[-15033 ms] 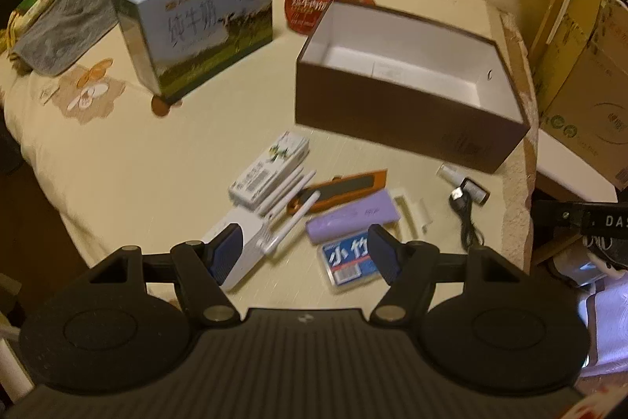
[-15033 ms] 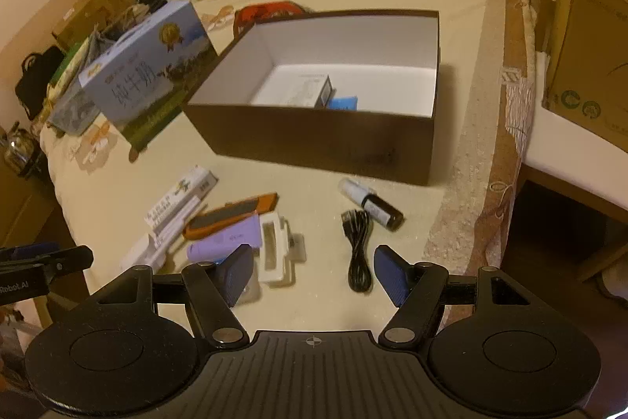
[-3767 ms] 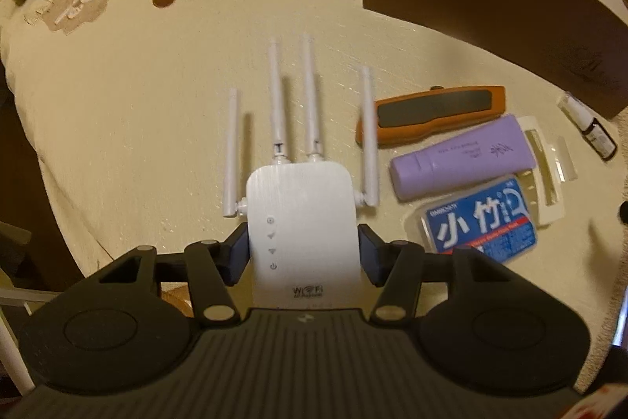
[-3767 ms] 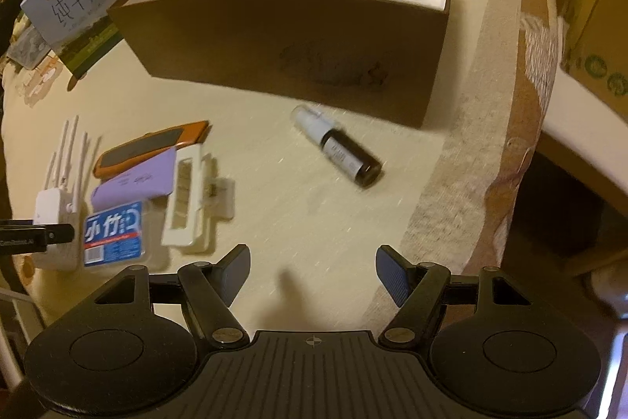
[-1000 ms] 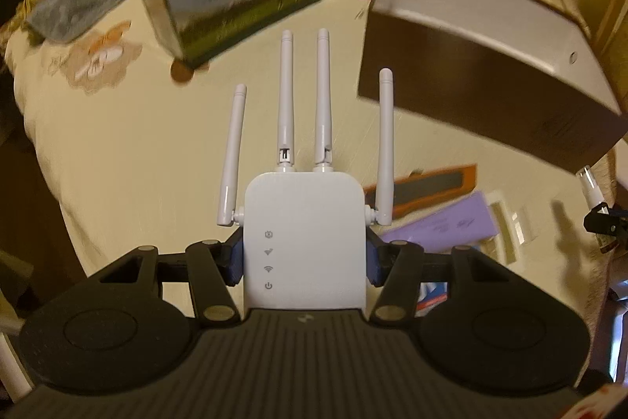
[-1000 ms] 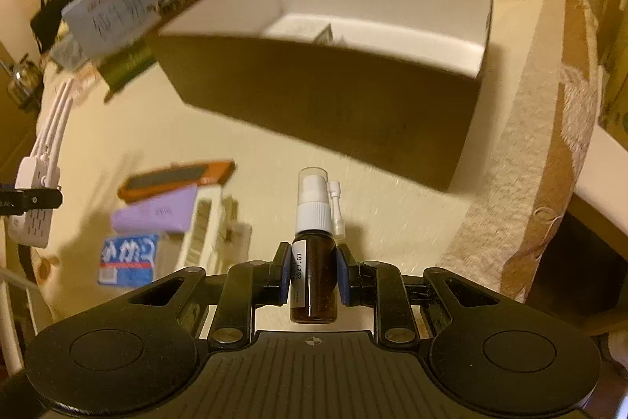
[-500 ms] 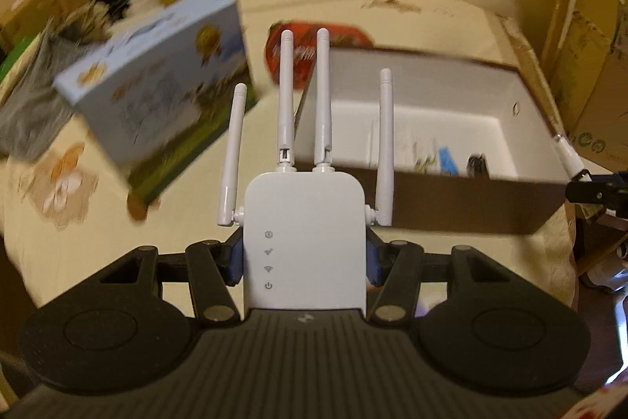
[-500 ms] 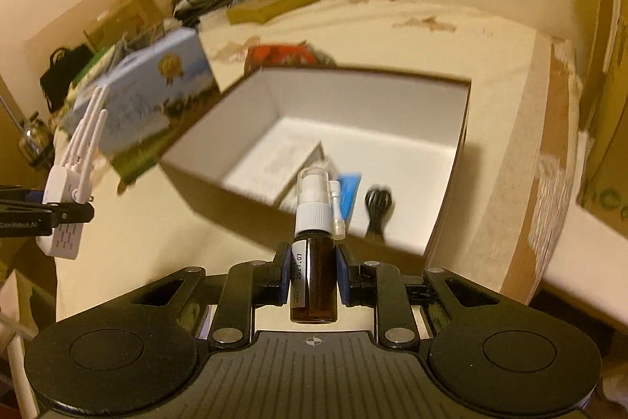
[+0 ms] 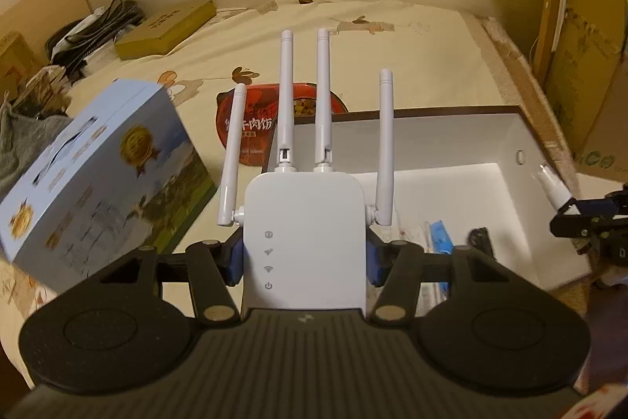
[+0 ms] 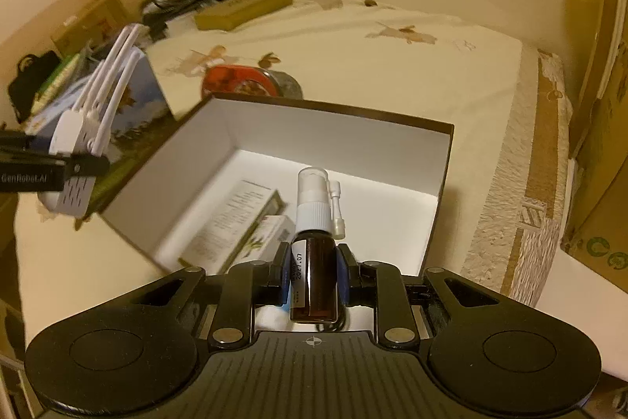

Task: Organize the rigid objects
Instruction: 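Carry both items into the brown box and open the left gripper releasing the router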

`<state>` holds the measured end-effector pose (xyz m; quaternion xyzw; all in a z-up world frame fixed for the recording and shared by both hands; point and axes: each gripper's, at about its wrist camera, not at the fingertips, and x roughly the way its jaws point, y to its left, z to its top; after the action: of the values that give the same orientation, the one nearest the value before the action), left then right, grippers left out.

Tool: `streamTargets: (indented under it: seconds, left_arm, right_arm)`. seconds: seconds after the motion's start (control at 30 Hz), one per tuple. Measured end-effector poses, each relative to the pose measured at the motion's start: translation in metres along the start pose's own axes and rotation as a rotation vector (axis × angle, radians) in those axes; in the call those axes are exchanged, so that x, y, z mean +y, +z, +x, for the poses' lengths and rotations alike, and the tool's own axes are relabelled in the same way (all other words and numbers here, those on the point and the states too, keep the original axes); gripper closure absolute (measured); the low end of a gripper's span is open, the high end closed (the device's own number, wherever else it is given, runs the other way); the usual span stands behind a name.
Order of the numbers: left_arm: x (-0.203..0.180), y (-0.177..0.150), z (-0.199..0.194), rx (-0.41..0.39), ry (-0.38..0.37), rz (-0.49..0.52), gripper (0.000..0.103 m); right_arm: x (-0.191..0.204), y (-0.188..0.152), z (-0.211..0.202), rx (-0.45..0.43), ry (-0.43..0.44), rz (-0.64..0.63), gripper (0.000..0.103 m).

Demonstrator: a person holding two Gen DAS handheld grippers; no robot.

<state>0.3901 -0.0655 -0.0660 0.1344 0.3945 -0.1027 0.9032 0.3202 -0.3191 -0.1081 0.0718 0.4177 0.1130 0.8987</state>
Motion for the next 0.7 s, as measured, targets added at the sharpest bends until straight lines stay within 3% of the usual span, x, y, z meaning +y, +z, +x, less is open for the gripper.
streamTargets:
  seconds: [0.33, 0.5, 0.7]
  left_arm:
    - [-0.011, 0.006, 0.064, 0.094, -0.006, 0.110, 0.051]
    - [-0.018, -0.001, 0.080, 0.133, 0.015, 0.180, 0.051]
    - [-0.021, -0.006, 0.093, 0.156, 0.033, 0.191, 0.051]
  right_arm:
    - [-0.018, 0.001, 0.038, 0.085, -0.049, 0.055, 0.083]
    - [-0.024, -0.001, 0.045, 0.101, -0.068, 0.066, 0.083]
    - [-0.025, -0.003, 0.047, 0.104, -0.077, 0.069, 0.083]
